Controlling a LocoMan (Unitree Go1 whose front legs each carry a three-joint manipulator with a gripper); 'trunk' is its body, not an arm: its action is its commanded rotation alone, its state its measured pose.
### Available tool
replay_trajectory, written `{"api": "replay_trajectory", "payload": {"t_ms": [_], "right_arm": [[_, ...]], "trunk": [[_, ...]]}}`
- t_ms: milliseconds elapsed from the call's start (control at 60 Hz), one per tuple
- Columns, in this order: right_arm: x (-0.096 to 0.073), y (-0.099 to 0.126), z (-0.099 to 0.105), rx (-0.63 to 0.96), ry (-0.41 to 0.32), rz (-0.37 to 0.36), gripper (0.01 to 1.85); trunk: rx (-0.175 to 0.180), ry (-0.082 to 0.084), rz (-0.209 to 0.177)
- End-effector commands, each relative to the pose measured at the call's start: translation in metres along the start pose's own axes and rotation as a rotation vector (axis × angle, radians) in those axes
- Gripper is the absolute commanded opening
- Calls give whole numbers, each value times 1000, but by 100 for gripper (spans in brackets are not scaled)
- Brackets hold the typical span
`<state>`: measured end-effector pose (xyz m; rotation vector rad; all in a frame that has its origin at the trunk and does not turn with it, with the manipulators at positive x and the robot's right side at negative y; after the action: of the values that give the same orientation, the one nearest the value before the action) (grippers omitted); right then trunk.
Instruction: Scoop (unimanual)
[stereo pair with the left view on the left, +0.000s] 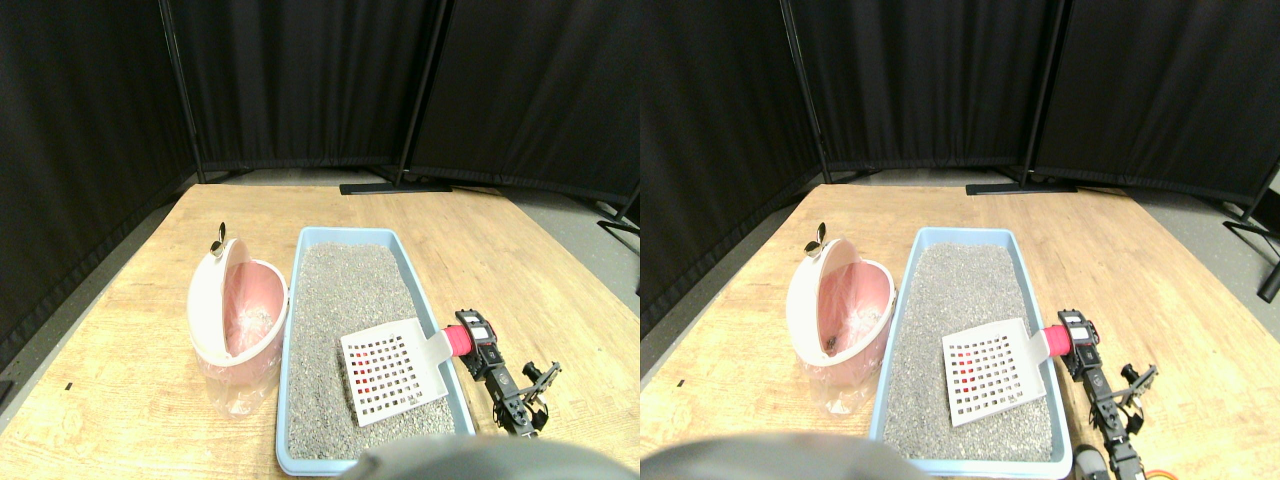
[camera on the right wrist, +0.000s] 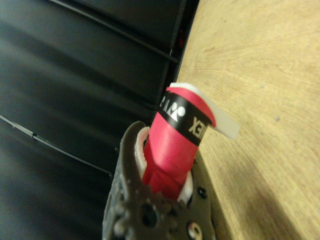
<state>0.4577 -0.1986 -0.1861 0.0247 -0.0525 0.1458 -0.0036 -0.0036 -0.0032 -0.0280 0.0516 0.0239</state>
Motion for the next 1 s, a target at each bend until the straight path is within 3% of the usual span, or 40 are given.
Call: {"api": "replay_trajectory", "payload": {"t_ms": [17,117,250,467,650,1000], "right_arm": [[1,3,31,-85,-123,57,5],[3,3,42,-138,-157,94,5],[6,1,59,-196,-133,77,5],[11,-8,69,-271,-157,121,5],[16,-13,80,-345,-163,114,5],[26,-7,98,-459,-166,172,5]], "trunk": [[-27,21,12],[-33,23,14],[-45,22,18],[-64,27,35],[-78,31,49],[-112,30,93]]}}
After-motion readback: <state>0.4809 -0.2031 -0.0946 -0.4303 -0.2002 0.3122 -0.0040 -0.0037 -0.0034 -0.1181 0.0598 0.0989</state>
